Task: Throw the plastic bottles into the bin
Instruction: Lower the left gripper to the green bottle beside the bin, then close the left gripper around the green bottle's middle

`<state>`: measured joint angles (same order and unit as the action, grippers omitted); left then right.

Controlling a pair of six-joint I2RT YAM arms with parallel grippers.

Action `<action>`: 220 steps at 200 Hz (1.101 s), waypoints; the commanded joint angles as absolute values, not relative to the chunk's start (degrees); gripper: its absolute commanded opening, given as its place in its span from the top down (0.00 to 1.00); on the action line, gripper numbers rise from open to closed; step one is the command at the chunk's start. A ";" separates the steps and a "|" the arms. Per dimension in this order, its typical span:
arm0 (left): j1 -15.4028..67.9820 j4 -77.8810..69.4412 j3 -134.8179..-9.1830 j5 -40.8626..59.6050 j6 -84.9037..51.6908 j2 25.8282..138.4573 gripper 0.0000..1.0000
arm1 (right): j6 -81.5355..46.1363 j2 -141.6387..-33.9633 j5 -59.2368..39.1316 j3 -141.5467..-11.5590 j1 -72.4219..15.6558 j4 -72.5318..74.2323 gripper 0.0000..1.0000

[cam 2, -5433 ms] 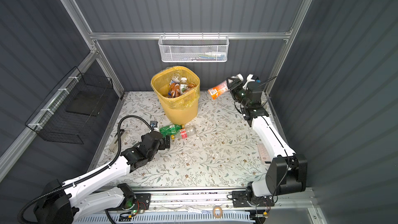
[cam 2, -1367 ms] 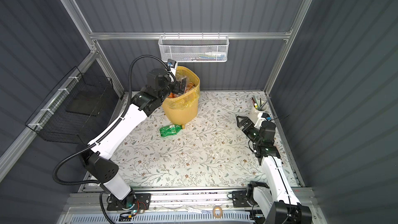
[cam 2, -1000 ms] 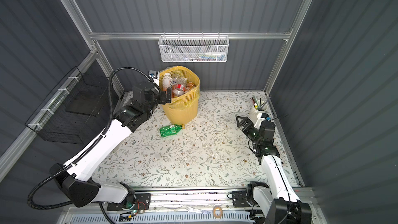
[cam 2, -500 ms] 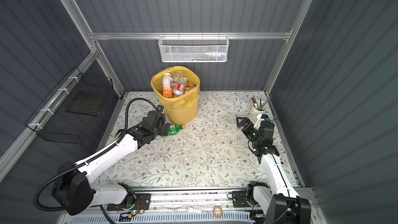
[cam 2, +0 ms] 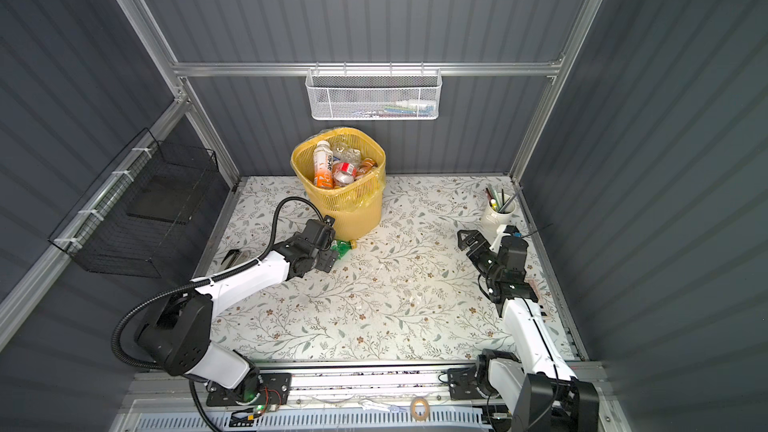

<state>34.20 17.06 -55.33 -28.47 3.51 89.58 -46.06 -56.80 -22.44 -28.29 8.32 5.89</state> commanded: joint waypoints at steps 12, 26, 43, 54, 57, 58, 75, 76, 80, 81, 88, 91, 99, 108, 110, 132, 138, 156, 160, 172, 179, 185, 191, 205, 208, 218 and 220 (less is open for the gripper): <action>34.72 14.57 -57.72 -26.64 8.22 92.35 0.00 | -45.82 -57.47 -21.79 -27.87 8.73 5.89 0.01; 34.72 14.36 -58.45 -25.43 9.39 93.77 0.01 | -45.97 -57.82 -22.00 -27.94 8.79 6.15 0.01; 34.72 14.00 -59.27 -25.06 10.48 95.39 0.00 | -46.03 -58.00 -22.08 -27.95 8.80 6.28 0.01; 34.72 13.75 -59.73 -24.64 11.37 96.42 0.01 | -45.97 -57.92 -22.09 -27.95 8.83 6.16 0.01; 34.72 13.77 -59.88 -24.49 11.53 96.66 0.01 | -45.97 -57.92 -22.13 -27.90 8.81 6.15 0.01; 34.72 13.79 -59.96 -24.42 11.61 96.76 0.01 | -45.97 -57.92 -22.14 -27.93 8.84 6.15 0.01; 34.72 13.70 -60.53 -22.86 12.50 98.13 0.01 | -45.88 -57.97 -21.97 -27.86 8.86 6.13 0.01; 34.72 13.71 -60.55 -22.81 12.49 98.24 0.01 | -45.88 -57.99 -21.97 -27.86 8.83 6.14 0.01; 34.75 13.71 -60.74 -22.41 12.71 98.60 0.01 | -45.88 -58.01 -21.97 -27.76 8.84 6.15 0.01; 34.73 13.71 -60.78 -22.33 12.77 98.65 0.01 | -45.88 -58.01 -21.93 -27.77 8.86 6.15 0.01; 34.76 13.71 -60.97 -21.58 12.91 99.26 0.01 | -45.88 -58.01 -21.96 -27.69 8.83 6.16 0.01; 34.79 13.71 -61.07 -21.35 13.00 99.56 0.01 | -45.88 -58.08 -21.97 -27.76 8.90 6.18 0.01; 34.72 13.71 -61.19 -20.96 13.10 100.29 0.00 | -45.81 -58.19 -21.99 -27.75 8.84 6.22 0.01; 34.72 13.69 -61.46 -20.46 12.93 101.07 0.01 | -45.88 -58.18 -22.08 -27.76 8.92 6.24 0.01; 34.72 13.71 -61.51 -20.32 12.88 101.25 0.00 | -45.83 -58.18 -22.07 -27.72 8.95 6.24 0.01; 34.72 14.52 -61.99 -19.21 12.70 102.88 0.00 | -45.70 -58.19 -22.14 -27.67 9.04 6.24 0.01; 34.72 14.75 -62.02 -18.76 12.59 103.13 0.01 | -45.70 -58.18 -22.08 -27.56 8.99 6.27 0.01; 34.72 15.55 -61.89 -17.15 11.85 103.25 0.07 | -45.66 -58.10 -22.22 -27.46 9.21 6.11 0.01; 34.75 15.79 -61.88 -17.01 11.66 103.12 0.09 | -45.54 -58.06 -22.19 -27.47 9.15 6.07 0.01; 34.77 16.45 -61.46 -17.10 10.64 102.42 0.16 | -45.53 -58.01 -22.11 -27.34 9.32 5.94 0.01; 34.80 16.90 -61.23 -16.91 10.06 101.88 0.19 | -45.53 -57.94 -22.15 -27.32 9.36 5.89 0.01; 34.96 17.21 -60.92 -16.61 9.79 101.42 0.21 | -45.60 -57.92 -22.00 -27.24 9.46 5.89 0.01; 35.25 17.43 -60.49 -16.30 9.50 100.80 0.23 | -45.77 -57.92 -21.91 -27.12 9.50 5.89 0.01; 36.58 18.30 -59.48 -16.67 8.91 99.64 0.25 | -45.97 -57.96 -21.90 -27.07 9.66 6.14 0.01; 37.03 18.67 -59.43 -16.88 8.68 99.46 0.25 | -46.00 -58.00 -22.01 -26.99 9.66 6.15 0.01; 38.50 19.72 -59.16 -17.71 7.76 98.86 0.26 | -46.14 -58.01 -22.09 -26.91 9.73 6.33 0.01; 38.85 19.96 -59.11 -17.74 7.52 98.81 0.27 | -46.21 -58.01 -22.07 -26.90 9.71 6.35 0.01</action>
<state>35.90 16.62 -60.01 -17.93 9.91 101.67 -46.09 -57.82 -22.41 -27.55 9.34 5.89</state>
